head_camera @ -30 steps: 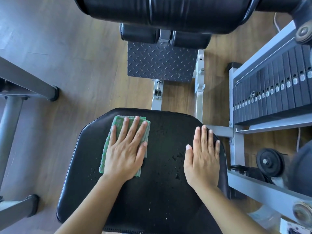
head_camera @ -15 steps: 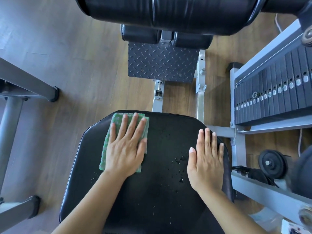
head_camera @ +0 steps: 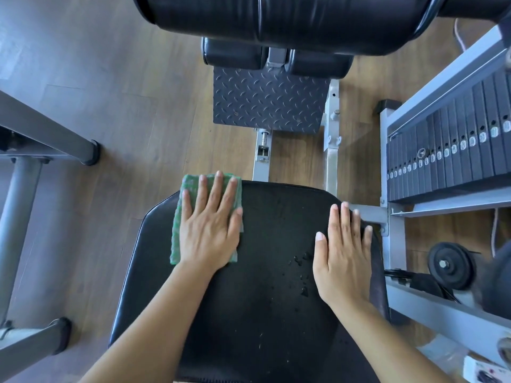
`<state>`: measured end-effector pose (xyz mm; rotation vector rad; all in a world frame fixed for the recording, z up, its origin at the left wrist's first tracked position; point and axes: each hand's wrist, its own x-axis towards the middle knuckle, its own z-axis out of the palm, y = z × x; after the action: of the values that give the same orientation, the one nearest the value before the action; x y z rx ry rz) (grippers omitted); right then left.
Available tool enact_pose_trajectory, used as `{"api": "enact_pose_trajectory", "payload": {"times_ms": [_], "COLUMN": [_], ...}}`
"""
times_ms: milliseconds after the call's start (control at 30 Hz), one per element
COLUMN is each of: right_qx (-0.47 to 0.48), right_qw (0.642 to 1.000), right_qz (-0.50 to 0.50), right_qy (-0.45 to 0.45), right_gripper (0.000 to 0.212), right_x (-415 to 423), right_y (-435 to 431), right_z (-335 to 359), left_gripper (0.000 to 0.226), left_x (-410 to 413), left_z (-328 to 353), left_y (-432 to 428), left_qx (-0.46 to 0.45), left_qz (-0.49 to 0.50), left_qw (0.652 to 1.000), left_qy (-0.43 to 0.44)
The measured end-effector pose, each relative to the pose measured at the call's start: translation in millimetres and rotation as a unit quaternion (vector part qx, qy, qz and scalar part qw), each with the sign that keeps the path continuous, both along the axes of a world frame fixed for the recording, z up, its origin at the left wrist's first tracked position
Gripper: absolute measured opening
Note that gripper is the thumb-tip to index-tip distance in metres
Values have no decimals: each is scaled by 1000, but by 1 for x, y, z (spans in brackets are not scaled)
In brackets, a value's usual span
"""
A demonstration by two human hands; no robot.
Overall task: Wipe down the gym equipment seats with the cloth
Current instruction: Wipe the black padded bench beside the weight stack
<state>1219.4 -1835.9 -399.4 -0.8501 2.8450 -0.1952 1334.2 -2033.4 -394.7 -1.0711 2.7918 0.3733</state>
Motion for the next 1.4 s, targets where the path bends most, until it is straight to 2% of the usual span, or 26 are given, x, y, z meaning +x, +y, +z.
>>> {"api": "enact_pose_trajectory", "payload": {"times_ms": [100, 233, 333, 433, 500, 600, 700, 767, 867, 933, 1067, 1133, 1300, 1333, 1400], "right_qx": [-16, -19, -7, -1, 0, -3, -3, -7, -9, -11, -13, -13, -11, -10, -12], "right_qw": [999, 996, 995, 995, 995, 995, 995, 995, 996, 996, 995, 995, 996, 996, 996], "right_qz": [28, 84, 98, 100, 98, 102, 101, 96, 92, 91, 93, 94, 92, 91, 90], "right_qy": [-12, -24, -10, -5, -6, -10, -11, -12, -15, -13, -15, -17, -15, -15, -13], "right_gripper": [62, 60, 60, 60, 60, 59, 59, 59, 58, 58, 58, 58, 59, 59, 59], "right_x": [-5, -8, -6, -6, -5, -5, -6, -5, -5, -5, -5, -5, -5, -5, -5], "right_y": [-18, -32, -31, -31, -32, -31, -31, -33, -32, -32, -33, -32, -33, -33, -32], "right_z": [-1, -9, -11, -12, -12, -12, -11, -11, -12, -12, -12, -13, -14, -13, -14], "left_gripper": [60, 56, 54, 50, 49, 51, 56, 60, 60, 60, 56, 55, 58, 59, 59], "left_x": [-19, 18, 37, 15, -8, -14, 13, 24, 7, -16, -1, 26, 7, -6, -19], "left_z": [0, 2, 4, 2, 0, -1, 1, 0, -2, -1, 1, 1, 0, 0, 0], "left_y": [12, 23, 4, -10, -6, 17, 23, 10, -9, -3, 28, 23, -4, 0, 15], "left_qx": [12, 11, 11, 16, 25, 20, 18, 1, -7, 1, 4, -3, -10, -3, 2], "left_qz": [-41, -151, -101, -10, 13, -67, -134, -92, 27, 46, -113, -148, 16, 32, 5], "left_qw": [999, 988, 994, 1000, 999, 997, 990, 995, 1000, 999, 993, 989, 1000, 999, 1000], "left_qy": [7, 25, 30, 22, 25, 40, 49, 32, -2, -9, 23, 18, -16, -19, -8]}}
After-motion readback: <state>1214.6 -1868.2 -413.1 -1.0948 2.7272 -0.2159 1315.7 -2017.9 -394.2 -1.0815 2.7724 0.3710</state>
